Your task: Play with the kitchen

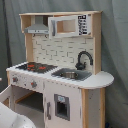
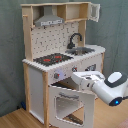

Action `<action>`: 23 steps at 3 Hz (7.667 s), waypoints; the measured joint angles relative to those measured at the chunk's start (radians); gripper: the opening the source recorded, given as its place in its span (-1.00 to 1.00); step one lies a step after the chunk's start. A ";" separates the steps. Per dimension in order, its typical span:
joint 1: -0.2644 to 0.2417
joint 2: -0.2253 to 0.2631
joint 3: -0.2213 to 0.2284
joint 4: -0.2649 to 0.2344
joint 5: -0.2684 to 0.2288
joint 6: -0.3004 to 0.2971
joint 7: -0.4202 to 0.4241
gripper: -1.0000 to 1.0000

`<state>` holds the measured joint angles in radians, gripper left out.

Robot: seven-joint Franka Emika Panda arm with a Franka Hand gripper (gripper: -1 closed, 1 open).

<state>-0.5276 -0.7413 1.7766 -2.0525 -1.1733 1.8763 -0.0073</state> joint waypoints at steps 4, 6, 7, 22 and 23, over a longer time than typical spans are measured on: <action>0.156 0.011 -0.181 -0.143 -0.051 0.042 -0.217 1.00; 0.220 0.018 -0.338 -0.251 -0.051 0.175 -0.213 1.00; 0.227 0.017 -0.394 -0.297 -0.051 0.257 -0.211 1.00; -0.213 0.015 -0.221 -0.358 -0.721 0.609 0.440 1.00; -0.278 0.015 -0.162 -0.320 -0.721 0.611 0.469 1.00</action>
<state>-0.8057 -0.7262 1.6144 -2.3726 -1.8944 2.4875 0.4613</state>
